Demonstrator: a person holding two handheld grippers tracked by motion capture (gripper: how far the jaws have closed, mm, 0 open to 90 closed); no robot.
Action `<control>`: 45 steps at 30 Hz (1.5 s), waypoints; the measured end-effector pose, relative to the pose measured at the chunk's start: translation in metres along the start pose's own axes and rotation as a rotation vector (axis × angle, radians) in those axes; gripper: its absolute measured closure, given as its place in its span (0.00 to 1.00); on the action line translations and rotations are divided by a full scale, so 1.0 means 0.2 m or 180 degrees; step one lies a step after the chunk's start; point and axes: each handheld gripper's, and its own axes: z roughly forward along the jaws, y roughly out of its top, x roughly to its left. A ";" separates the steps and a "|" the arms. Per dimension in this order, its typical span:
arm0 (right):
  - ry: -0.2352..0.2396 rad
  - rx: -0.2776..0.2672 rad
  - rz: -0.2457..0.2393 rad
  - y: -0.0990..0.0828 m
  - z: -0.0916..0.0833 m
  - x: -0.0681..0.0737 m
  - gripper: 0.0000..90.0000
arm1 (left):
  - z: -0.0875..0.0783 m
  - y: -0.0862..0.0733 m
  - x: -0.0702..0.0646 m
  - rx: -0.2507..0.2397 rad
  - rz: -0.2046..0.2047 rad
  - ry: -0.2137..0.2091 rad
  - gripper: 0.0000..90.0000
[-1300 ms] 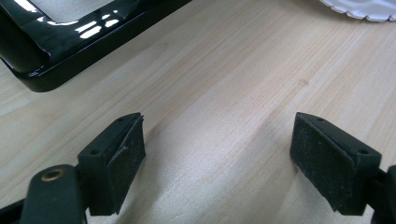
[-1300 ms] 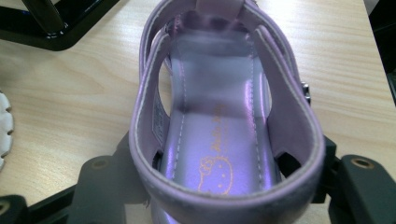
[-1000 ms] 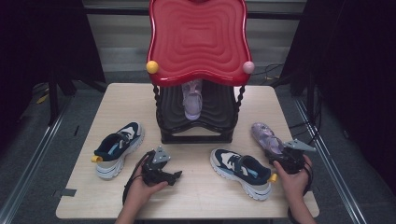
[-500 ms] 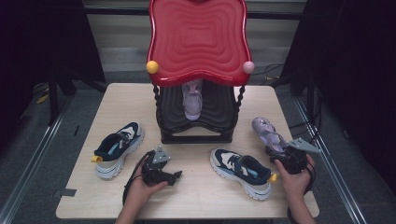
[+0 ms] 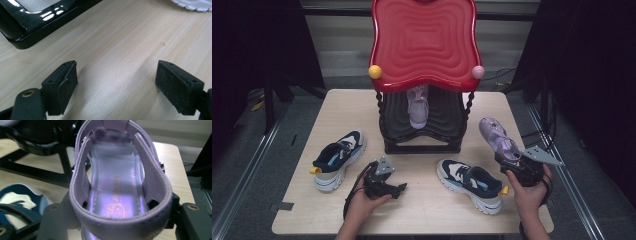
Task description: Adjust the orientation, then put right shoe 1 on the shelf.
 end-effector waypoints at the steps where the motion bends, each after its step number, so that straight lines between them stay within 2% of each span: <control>1: -0.0005 -0.0020 -0.0015 0.01 -0.01 0.01 0.41 | 0.00 0.00 0.00 0.0001 0.0000 0.0000 0.19; 10: 0.0061 -0.0176 -0.0105 0.05 -0.10 0.07 0.41 | 0.00 0.00 0.00 0.0002 0.0002 0.0001 0.19; 27: 0.0308 -0.0401 -0.0217 0.09 -0.16 0.25 0.41 | 0.00 0.00 0.00 0.0000 0.0001 0.0002 0.19; 29: 0.0321 -0.0411 -0.0268 0.09 -0.17 0.28 0.41 | 0.00 0.00 0.00 0.0000 0.0000 0.0001 0.19; 33: 0.0381 -0.0455 -0.0254 0.11 -0.16 0.32 0.41 | 0.00 0.00 0.00 0.0000 0.0000 0.0002 0.19; 39: 0.0393 -0.0530 -0.0307 0.14 -0.14 0.40 0.41 | 0.00 0.00 0.00 0.0002 0.0002 0.0001 0.19; 40: 0.0421 -0.0553 -0.0265 0.15 -0.14 0.42 0.41 | 0.00 0.00 0.00 0.0002 0.0003 0.0001 0.19; 45: 0.0433 -0.0621 -0.0265 0.17 -0.12 0.46 0.41 | 0.00 0.00 0.00 0.0000 -0.0001 0.0001 0.19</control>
